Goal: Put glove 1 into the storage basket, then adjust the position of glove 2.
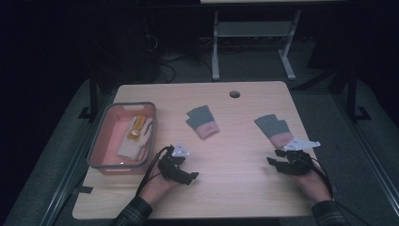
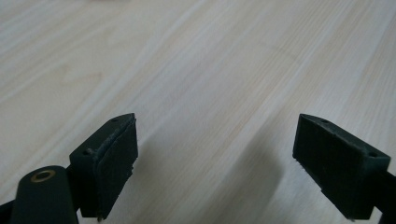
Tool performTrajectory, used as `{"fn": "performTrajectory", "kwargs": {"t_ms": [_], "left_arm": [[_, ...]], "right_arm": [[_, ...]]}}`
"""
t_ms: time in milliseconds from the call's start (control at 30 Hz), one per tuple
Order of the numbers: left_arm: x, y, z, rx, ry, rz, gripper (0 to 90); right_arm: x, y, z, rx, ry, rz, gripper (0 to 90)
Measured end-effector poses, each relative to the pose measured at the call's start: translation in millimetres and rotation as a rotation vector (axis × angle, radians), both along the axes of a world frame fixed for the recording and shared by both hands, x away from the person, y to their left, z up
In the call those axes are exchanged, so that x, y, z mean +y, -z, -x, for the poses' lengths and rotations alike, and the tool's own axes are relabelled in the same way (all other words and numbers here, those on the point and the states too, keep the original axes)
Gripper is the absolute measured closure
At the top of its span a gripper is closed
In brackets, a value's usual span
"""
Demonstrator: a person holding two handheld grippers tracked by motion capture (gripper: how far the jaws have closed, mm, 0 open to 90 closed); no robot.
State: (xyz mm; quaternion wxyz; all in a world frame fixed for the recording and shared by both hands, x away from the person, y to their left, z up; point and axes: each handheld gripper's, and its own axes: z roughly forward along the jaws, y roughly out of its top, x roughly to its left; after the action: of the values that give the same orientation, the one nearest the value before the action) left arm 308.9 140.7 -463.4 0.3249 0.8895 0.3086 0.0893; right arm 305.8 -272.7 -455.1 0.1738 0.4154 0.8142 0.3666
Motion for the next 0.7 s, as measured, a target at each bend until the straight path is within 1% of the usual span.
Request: {"fn": "performTrajectory", "kwargs": {"t_ms": [67, 100, 133, 167, 200, 233, 300, 367, 433, 500, 533, 567, 600, 667, 700], "left_arm": [[1.3, 3.4, 0.9, -0.02, 0.003, -0.011, 13.4], [2.1, 4.5, 1.5, -0.03, 0.005, -0.007, 13.0], [2.3, 4.7, 2.3, -0.026, 0.002, 0.0, 13.0], [2.9, 4.9, 2.2, -0.033, 0.008, -0.001, 12.9], [3.0, 5.9, 2.8, -0.044, 0.016, -0.001, 12.8], [3.0, 6.9, 3.9, -0.056, 0.023, -0.003, 12.3], [4.3, 7.8, 5.5, -0.063, 0.029, 0.009, 12.3], [7.8, 8.9, 6.0, -0.071, 0.051, 0.019, 12.4], [10.8, 10.6, 6.7, -0.078, 0.057, 0.04, 12.4], [13.3, 12.8, 7.6, -0.095, 0.062, 0.061, 12.3], [14.2, 13.5, 8.2, -0.1, 0.062, 0.069, 12.3], [14.8, 13.6, 8.4, -0.102, 0.063, 0.069, 12.3], [15.2, 13.3, 8.3, -0.101, 0.064, 0.065, 12.4], [15.2, 13.5, 8.3, -0.103, 0.063, 0.066, 12.4], [15.3, 13.4, 8.3, -0.103, 0.063, 0.066, 12.4]], "right_arm": [[-2.9, -5.4, -6.0, -0.01, 0.023, 0.013, 71.4], [-5.0, -7.9, -9.1, -0.008, 0.03, 0.012, 77.3], [-6.9, -9.9, -12.0, -0.009, 0.039, 0.011, 83.4], [-8.6, -11.7, -14.7, -0.012, 0.051, 0.018, 88.0], [-10.8, -13.0, -17.9, -0.014, 0.066, 0.022, 89.8], [-13.7, -13.6, -20.8, -0.019, 0.079, 0.012, 89.9], [-18.5, -14.3, -27.5, -0.013, 0.095, 0.014, 90.0], [-22.5, -15.0, -33.2, -0.015, 0.112, 0.001, 90.0], [-25.5, -15.5, -39.3, -0.014, 0.124, 0.002, 90.0], [-29.3, -14.5, -45.1, -0.024, 0.138, -0.014, 90.0], [-31.0, -14.0, -48.7, -0.012, 0.139, -0.009, 90.0], [-32.4, -13.7, -52.2, -0.007, 0.142, 0.009, 90.0], [-34.1, -13.7, -55.2, -0.006, 0.151, 0.013, 90.0], [-37.7, -12.9, -61.7, -0.004, 0.155, 0.009, 90.0], [-38.8, -11.5, -64.0, -0.017, 0.158, 0.014, 90.0]]}}
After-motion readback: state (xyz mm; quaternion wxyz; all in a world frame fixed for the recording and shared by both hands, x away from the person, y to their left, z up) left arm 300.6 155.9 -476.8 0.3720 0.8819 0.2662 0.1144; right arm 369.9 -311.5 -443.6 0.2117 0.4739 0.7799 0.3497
